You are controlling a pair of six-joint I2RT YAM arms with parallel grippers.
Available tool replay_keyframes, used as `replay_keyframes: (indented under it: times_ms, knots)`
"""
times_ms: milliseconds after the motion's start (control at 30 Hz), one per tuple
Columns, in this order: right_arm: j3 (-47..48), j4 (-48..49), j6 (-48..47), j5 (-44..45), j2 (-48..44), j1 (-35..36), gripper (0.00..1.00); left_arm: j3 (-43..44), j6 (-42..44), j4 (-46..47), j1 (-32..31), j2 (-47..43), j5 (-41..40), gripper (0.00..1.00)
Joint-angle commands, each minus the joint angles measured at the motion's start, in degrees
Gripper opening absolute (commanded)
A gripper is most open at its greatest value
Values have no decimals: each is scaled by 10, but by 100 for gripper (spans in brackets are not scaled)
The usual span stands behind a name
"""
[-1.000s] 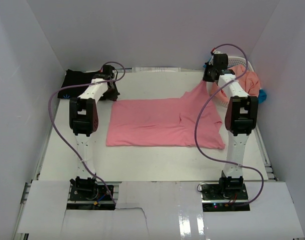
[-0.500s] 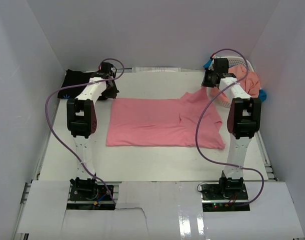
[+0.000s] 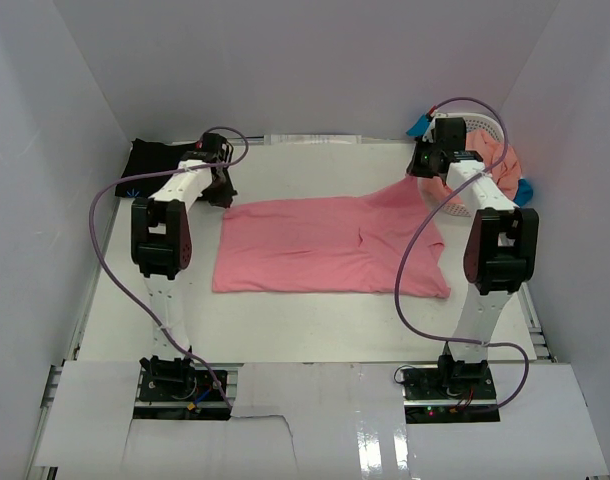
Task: Fold and stack the t-shirts
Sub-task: Grap the side of the flattened tshirt furthest away from the robot with both arms
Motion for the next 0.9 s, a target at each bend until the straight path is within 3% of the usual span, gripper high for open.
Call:
replay_keyframes:
  times_ms: [0, 867]
  knots:
    - [-28, 6, 4, -7, -43, -3, 8, -8, -1, 2, 1, -75, -13, 0]
    - [-213, -7, 26, 46, -214, -14, 8, -95, -5, 20, 1, -139, -24, 0]
